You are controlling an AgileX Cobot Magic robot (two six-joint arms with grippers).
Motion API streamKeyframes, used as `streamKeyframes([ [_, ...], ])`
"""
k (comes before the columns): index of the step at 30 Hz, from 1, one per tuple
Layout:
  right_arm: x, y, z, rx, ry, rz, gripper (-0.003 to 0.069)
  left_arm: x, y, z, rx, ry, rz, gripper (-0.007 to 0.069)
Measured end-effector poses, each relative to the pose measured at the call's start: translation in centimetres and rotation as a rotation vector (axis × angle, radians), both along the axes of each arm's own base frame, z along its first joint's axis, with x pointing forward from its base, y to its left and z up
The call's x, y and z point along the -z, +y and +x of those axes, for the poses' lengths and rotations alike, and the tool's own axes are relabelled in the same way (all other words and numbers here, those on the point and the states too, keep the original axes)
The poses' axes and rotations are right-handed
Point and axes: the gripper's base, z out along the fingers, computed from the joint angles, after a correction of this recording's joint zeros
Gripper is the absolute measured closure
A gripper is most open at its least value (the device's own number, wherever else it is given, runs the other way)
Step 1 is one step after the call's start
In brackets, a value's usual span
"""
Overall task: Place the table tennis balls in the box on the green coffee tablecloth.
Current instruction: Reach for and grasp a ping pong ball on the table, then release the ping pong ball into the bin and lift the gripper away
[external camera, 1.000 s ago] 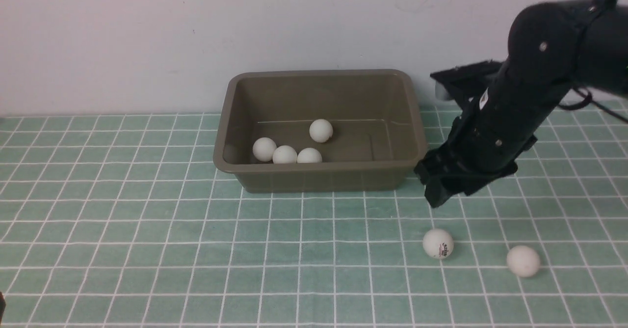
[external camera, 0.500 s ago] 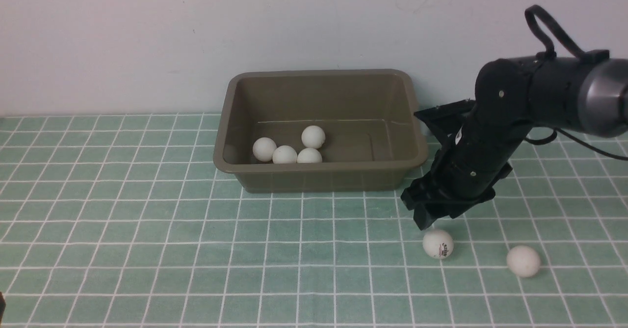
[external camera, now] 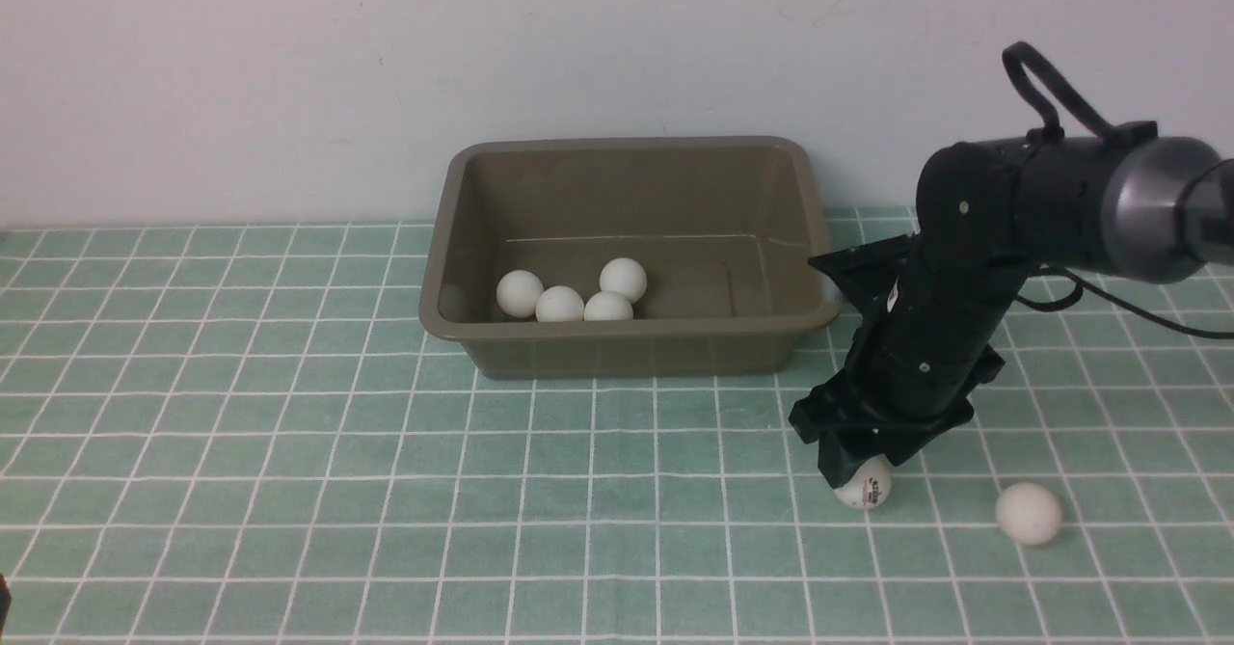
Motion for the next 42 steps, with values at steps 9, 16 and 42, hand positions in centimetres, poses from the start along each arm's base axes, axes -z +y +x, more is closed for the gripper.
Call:
streamKeyframes([
  [9,0.8,0.0,0.0,-0.001,0.030,-0.010,0.0261,0.0,0.0,0.0,0.000,0.000,-0.002,0.0632],
  [16,1.1,0.0,0.0,-0.001,0.038,-0.012,0.0296,0.0,0.0,0.0,0.000,0.000,-0.002,0.0632],
  [42,-13.2,4.9,6.3,-0.214,-0.522,0.409,0.0296,0.0,0.0,0.0,0.000,0.000,-0.002,0.0632],
])
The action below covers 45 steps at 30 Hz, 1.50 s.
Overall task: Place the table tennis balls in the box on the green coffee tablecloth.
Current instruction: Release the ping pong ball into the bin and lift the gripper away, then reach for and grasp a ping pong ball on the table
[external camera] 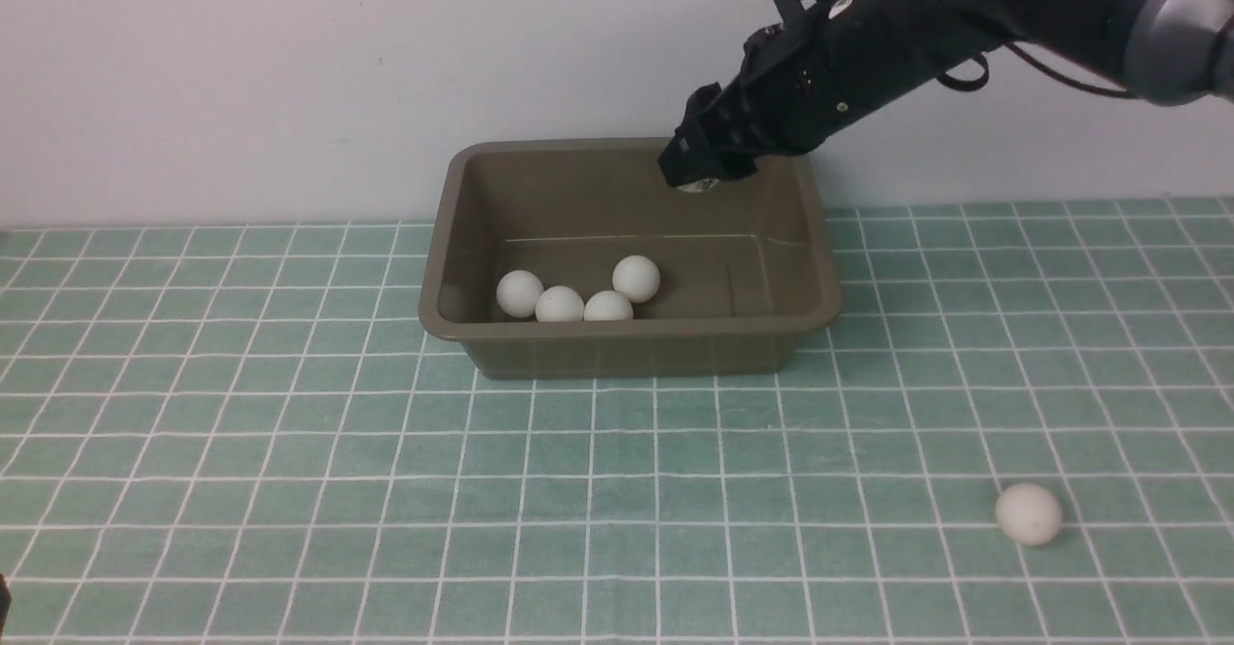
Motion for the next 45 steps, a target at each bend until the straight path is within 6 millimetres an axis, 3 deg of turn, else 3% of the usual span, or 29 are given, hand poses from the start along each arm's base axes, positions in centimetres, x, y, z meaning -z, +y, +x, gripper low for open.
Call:
streamKeyframes([
  [3,1.1,-0.1,0.7,0.011,-0.021,-0.043,0.0296,0.0,0.0,0.0,0.000,0.000,0.000,0.0632],
  [10,7.3,0.1,2.5,0.001,0.063,-0.147,0.0288,0.0,0.0,0.0,0.000,0.000,0.000,0.0632],
  [14,8.7,0.2,2.8,-0.001,0.090,-0.160,0.0176,0.0,0.0,0.0,0.000,0.000,0.000,0.0632],
  [18,8.7,0.3,2.8,-0.004,0.092,-0.162,0.0090,0.0,0.0,0.0,0.000,0.000,0.000,0.0632],
  [22,6.4,0.1,2.6,-0.049,0.095,-0.196,0.0064,0.0,0.0,0.0,0.000,0.000,0.000,0.0632],
  [25,1.8,-0.6,1.9,-0.074,0.084,-0.253,0.0074,0.0,0.0,0.0,0.000,0.000,0.000,0.0632],
  [28,-0.8,-1.7,1.8,-0.021,0.045,-0.272,0.0087,0.0,0.0,0.0,0.000,0.000,0.000,0.0632],
  [31,-4.7,-4.2,1.2,0.134,-0.006,-0.271,0.0107,0.0,0.0,0.0,0.000,0.000,0.000,0.0632],
  [32,-6.4,-5.9,0.5,0.214,-0.026,-0.280,0.0116,0.0,0.0,0.0,0.000,0.000,0.000,0.0632],
  [35,-9.0,-9.2,-1.1,0.354,-0.045,-0.280,0.0128,0.0,0.0,0.0,0.000,0.000,0.000,0.0632],
  [36,-10.7,-11.7,-2.8,0.441,-0.050,-0.262,0.0132,0.0,0.0,0.0,0.000,0.000,0.000,0.0632],
  [41,-11.5,-16.2,-7.5,0.570,0.005,-0.250,0.0132,0.0,0.0,0.0,0.000,0.000,0.000,0.0632],
  [44,-9.4,-17.7,-10.8,0.597,0.103,-0.246,0.0132,0.0,0.0,0.0,0.000,0.000,0.000,0.0632],
  [45,-7.8,-17.7,-11.9,0.589,0.167,-0.243,0.0132,0.0,0.0,0.0,0.000,0.000,0.000,0.0632],
])
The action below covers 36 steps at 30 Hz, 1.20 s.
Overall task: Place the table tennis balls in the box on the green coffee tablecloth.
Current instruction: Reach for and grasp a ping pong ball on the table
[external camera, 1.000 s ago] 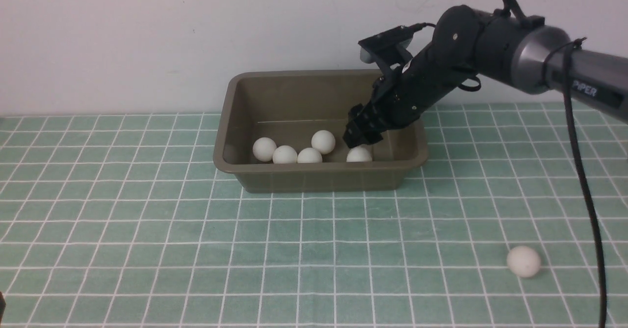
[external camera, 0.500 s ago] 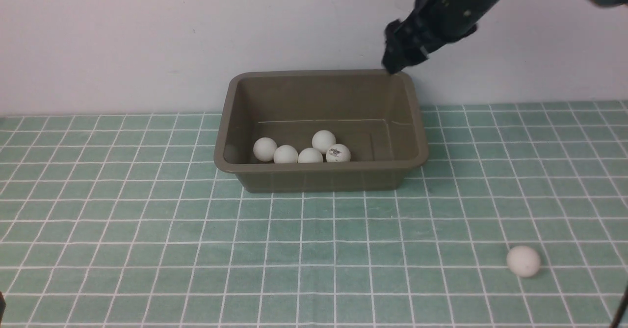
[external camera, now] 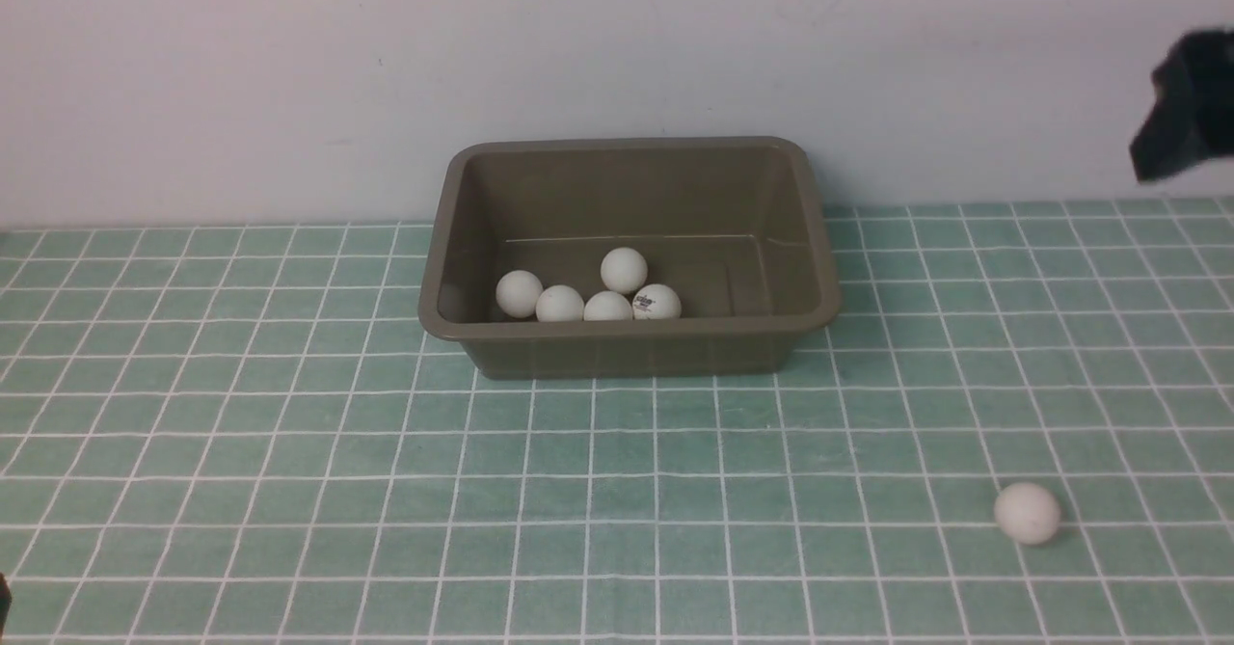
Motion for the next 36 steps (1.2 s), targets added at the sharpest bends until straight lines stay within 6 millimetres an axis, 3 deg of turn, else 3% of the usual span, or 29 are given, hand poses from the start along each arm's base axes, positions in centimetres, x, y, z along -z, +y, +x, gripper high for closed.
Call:
streamKeyframes([
  [1,0.7,0.1,-0.4,-0.004,0.019,0.014,0.0132,0.0,0.0,0.0,0.000,0.000,0.000,0.0632],
  [3,4.0,0.4,-1.0,-0.016,0.077,0.044,0.0132,0.0,0.0,0.0,0.000,0.000,0.000,0.0632],
  [8,9.9,0.5,-0.8,-0.015,0.076,0.050,0.0132,0.0,0.0,0.0,0.000,0.000,0.000,0.0632],
  [9,9.9,0.5,-0.7,-0.015,0.071,0.050,0.0132,0.0,0.0,0.0,0.000,0.000,0.000,0.0632],
  [11,12.1,0.5,-0.4,-0.006,0.100,0.052,0.0132,0.0,0.0,0.0,0.000,0.000,0.000,0.0632],
  [17,15.9,0.9,1.1,0.001,0.195,0.072,0.0132,0.0,0.0,0.0,0.000,0.000,0.000,0.0632],
  [27,19.4,2.5,1.9,-0.059,0.293,0.064,0.0134,0.0,0.0,0.0,0.000,0.000,0.000,0.0632],
  [36,19.9,2.5,1.7,-0.056,0.340,0.060,0.0175,0.0,0.0,0.0,0.000,0.000,0.000,0.0632],
])
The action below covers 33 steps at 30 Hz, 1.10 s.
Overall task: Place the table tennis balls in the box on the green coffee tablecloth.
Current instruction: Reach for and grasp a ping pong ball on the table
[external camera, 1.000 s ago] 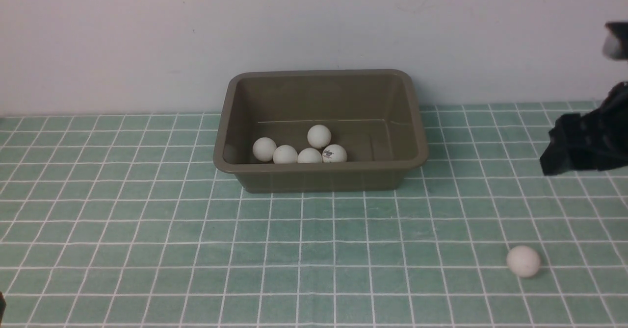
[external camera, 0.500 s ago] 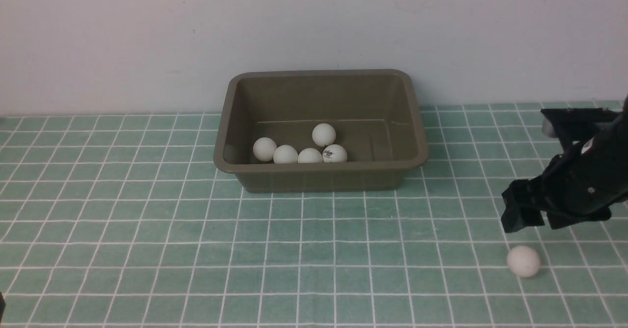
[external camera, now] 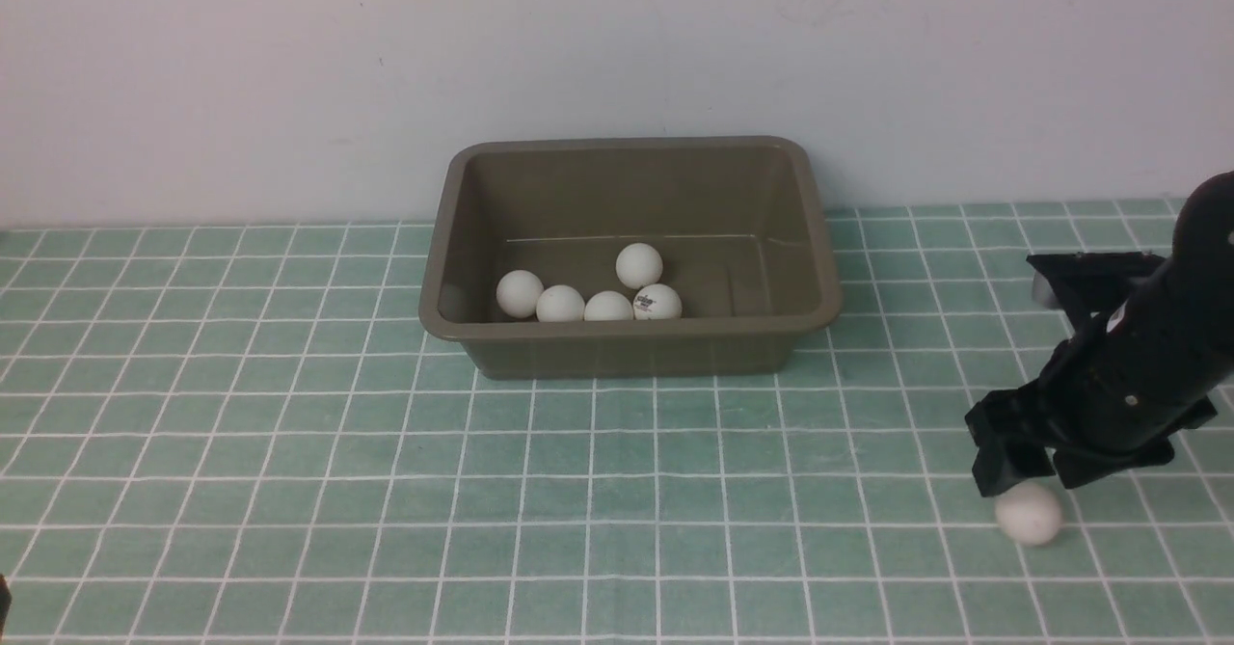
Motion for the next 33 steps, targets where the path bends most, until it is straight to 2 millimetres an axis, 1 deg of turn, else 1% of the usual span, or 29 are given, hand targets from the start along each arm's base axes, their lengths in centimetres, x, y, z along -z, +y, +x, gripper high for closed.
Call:
streamKeyframes([
  [5,0.0,-0.1,-0.2,-0.012,0.021,-0.013,0.0192,0.0,0.0,0.0,0.000,0.000,0.000,0.0632],
  [18,0.1,-0.1,-0.2,-0.014,0.028,-0.016,0.0195,0.0,0.0,0.0,0.000,0.000,0.000,0.0632],
  [23,1.4,-0.1,0.1,-0.015,0.061,-0.023,0.0195,0.0,0.0,0.0,0.000,0.000,0.000,0.0632],
  [24,2.3,-0.1,0.2,-0.016,0.088,-0.026,0.0195,0.0,0.0,0.0,0.000,0.000,0.000,0.0632],
  [26,2.9,-0.1,0.3,-0.015,0.105,-0.028,0.0198,0.0,0.0,0.0,0.000,0.000,0.000,0.0632],
  [28,3.2,-0.1,0.3,-0.015,0.111,-0.029,0.0208,0.0,0.0,0.0,0.000,0.000,0.000,0.0632],
  [29,3.3,-0.1,0.3,-0.015,0.116,-0.029,0.0222,0.0,0.0,0.0,0.000,0.000,0.000,0.0632],
  [31,3.3,-0.1,0.4,-0.015,0.114,-0.029,0.0285,0.0,0.0,0.0,0.000,0.000,0.000,0.0632],
  [33,2.8,0.0,0.6,-0.014,0.105,-0.024,0.0295,0.0,0.0,0.0,0.000,0.000,0.000,0.0632],
])
